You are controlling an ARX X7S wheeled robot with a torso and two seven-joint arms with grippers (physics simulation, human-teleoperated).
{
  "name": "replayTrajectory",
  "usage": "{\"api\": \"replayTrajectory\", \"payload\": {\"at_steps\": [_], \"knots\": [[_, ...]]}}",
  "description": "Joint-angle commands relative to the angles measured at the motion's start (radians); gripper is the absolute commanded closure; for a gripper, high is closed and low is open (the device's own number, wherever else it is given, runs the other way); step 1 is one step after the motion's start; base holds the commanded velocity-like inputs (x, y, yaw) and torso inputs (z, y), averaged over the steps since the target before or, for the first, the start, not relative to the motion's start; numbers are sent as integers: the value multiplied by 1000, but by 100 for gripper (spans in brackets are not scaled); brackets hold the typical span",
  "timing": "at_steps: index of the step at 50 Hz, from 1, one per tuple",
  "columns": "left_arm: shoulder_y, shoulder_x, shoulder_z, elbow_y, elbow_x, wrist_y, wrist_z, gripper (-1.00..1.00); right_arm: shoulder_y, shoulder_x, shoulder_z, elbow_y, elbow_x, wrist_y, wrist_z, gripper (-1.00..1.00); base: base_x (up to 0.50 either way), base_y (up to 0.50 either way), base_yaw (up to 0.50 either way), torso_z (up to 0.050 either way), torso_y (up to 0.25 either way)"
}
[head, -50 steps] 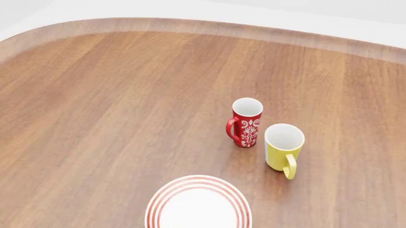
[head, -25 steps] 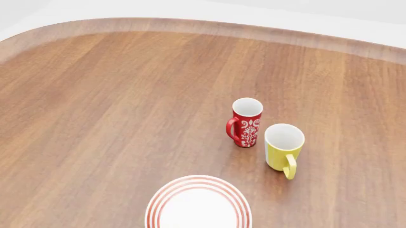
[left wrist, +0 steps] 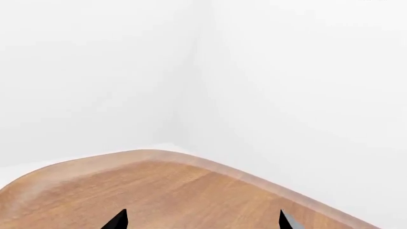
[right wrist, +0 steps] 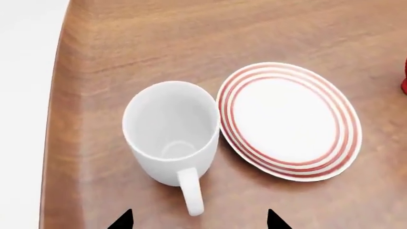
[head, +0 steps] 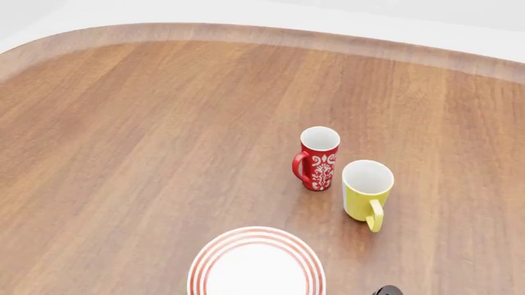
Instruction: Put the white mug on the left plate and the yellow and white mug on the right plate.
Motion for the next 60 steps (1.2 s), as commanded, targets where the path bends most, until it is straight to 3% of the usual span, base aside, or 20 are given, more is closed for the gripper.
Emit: {"api": "replayTrajectory", "payload": {"at_steps": [1, 30, 60], "knots": [[7, -3, -3, 14, -9, -1, -10, -100, 73, -17, -63, 16, -22, 39, -23, -100, 0, 0, 0, 0, 0], [30, -12, 3, 40, -24, 10, -13, -100, 159, -142, -190, 240, -125, -45, -69, -100, 0, 0, 0, 0, 0], [49, -24, -9, 78, -51, 5, -39, -100, 185, -180, -266, 367, -167, -63, -108, -100, 0, 0, 0, 0, 0]]}}
